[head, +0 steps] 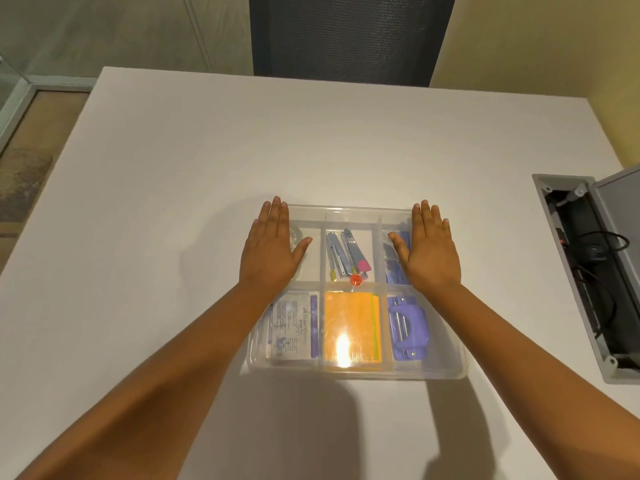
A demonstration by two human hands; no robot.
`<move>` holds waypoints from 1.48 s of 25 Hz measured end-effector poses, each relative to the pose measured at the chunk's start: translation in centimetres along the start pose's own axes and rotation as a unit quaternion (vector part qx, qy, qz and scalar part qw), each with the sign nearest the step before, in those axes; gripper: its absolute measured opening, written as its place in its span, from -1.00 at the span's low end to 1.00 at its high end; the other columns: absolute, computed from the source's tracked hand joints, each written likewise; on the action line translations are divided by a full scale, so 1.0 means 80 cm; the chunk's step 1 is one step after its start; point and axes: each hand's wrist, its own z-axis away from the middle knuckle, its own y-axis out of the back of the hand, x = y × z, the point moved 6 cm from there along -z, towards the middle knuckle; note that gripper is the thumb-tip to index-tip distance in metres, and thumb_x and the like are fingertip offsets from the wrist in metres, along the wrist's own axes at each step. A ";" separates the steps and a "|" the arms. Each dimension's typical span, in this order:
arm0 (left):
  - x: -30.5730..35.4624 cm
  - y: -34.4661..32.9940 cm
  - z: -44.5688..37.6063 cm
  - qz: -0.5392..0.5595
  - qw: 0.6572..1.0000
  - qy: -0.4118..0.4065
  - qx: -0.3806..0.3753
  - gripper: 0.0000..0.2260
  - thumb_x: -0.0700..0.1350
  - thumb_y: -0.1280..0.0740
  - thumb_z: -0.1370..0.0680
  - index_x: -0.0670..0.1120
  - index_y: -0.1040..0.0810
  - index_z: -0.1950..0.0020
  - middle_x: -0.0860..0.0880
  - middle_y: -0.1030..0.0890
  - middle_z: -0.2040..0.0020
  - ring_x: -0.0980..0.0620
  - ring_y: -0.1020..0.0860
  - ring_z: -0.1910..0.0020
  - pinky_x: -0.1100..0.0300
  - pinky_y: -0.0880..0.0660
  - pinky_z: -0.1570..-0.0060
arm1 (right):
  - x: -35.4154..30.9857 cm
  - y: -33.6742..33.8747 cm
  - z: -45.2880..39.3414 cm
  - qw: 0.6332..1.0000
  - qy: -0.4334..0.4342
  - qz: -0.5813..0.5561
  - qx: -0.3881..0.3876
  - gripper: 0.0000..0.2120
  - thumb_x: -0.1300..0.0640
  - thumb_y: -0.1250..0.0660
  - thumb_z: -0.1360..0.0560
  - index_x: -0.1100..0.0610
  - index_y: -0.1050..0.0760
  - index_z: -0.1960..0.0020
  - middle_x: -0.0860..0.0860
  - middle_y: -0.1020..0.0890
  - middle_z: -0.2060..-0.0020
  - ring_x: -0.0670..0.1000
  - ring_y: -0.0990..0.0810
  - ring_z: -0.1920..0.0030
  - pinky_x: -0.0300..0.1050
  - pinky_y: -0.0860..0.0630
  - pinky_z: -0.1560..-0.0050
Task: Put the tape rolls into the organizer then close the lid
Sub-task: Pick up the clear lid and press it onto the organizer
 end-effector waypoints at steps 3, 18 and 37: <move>0.000 0.001 0.002 -0.003 1.000 -0.001 0.000 -0.35 0.19 -0.01 -0.56 -0.14 0.09 -0.50 -0.10 0.02 -0.55 -0.03 0.07 -0.52 0.09 0.10 -0.44 | 0.001 0.000 0.000 1.000 -0.003 0.002 -0.007 -0.32 -0.21 0.08 -0.56 0.18 0.11 -0.51 0.11 0.00 -0.53 0.09 0.08 -0.53 -0.06 0.17 -0.48; 0.028 0.017 0.134 0.021 0.999 -0.023 -0.015 -0.30 0.33 0.26 -0.48 -0.07 0.16 -0.49 -0.04 0.04 -0.54 0.06 0.20 -0.47 -0.02 0.17 -0.46 | -0.003 0.018 0.150 0.996 0.034 -0.051 -0.063 -0.05 -0.46 0.47 -0.31 0.13 0.19 -0.51 -0.03 0.22 -0.45 -0.02 0.21 -0.50 -0.06 0.26 -0.46; 0.019 0.001 0.148 -0.022 0.999 -0.022 -0.028 -0.40 0.16 0.06 -0.54 -0.07 0.10 -0.50 -0.03 -0.01 -0.54 0.07 0.14 -0.49 0.08 0.24 -0.44 | -0.005 -0.007 0.157 0.997 0.048 0.009 -0.057 -0.20 -0.38 0.46 -0.38 0.03 0.22 -0.49 0.03 0.04 -0.54 0.03 0.13 -0.52 -0.03 0.25 -0.47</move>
